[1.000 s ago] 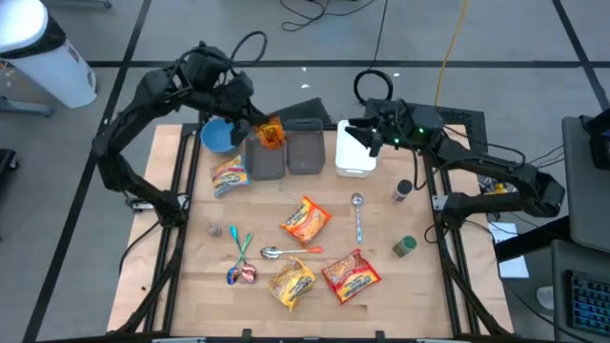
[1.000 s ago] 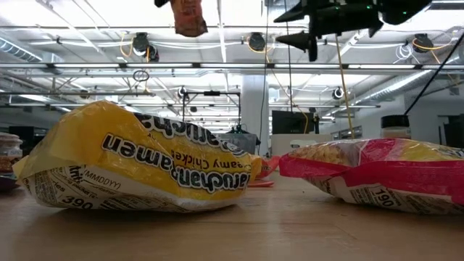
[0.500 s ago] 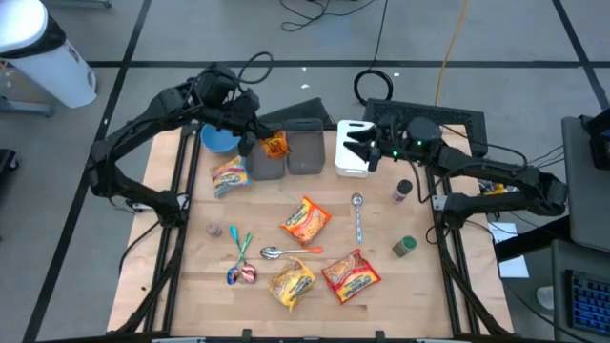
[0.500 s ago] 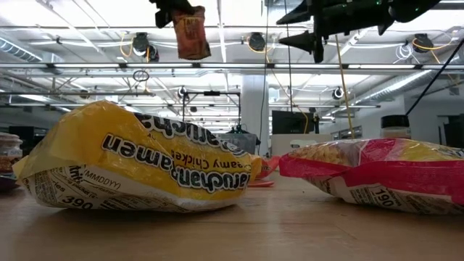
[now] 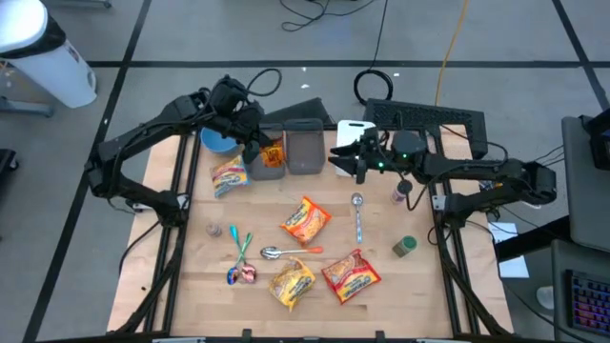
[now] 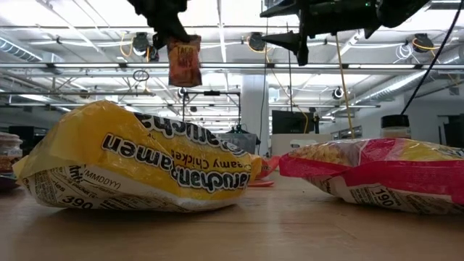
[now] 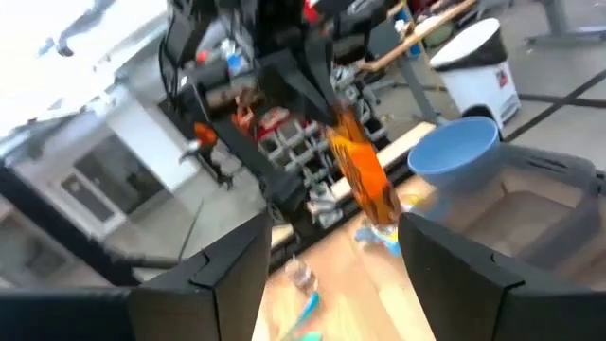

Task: Pick & Place Food Item
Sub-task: Put the orange seasoning pack into the right black bin

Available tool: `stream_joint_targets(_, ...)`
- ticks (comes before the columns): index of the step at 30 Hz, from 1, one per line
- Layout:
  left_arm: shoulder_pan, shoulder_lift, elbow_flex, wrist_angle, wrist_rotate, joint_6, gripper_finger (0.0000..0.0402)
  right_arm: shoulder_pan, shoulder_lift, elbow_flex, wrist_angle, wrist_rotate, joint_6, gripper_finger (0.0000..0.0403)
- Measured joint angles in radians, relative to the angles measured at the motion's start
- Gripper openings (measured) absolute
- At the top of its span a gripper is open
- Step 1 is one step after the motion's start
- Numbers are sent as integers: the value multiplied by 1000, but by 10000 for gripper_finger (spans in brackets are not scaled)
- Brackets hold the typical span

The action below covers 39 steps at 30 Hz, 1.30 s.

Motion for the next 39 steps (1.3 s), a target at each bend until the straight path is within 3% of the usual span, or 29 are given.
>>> stream_joint_targets(11, 63, 7, -13, -18, -134, 115, 0, 31, 81, 0, 120, -2, 54, 226)
stream_joint_targets(24, 204, 83, -14, -11, 5, 215, 0, 31, 75, 0, 120, -2, 74, 226)
stream_joint_targets(29, 239, 89, -14, -19, 13, 258, 0, 31, 75, 0, 116, 4, 83, 226)
stream_joint_targets(39, 286, 93, -14, -67, 18, 372, 0, 30, 75, 1, 83, 170, 40, 226)
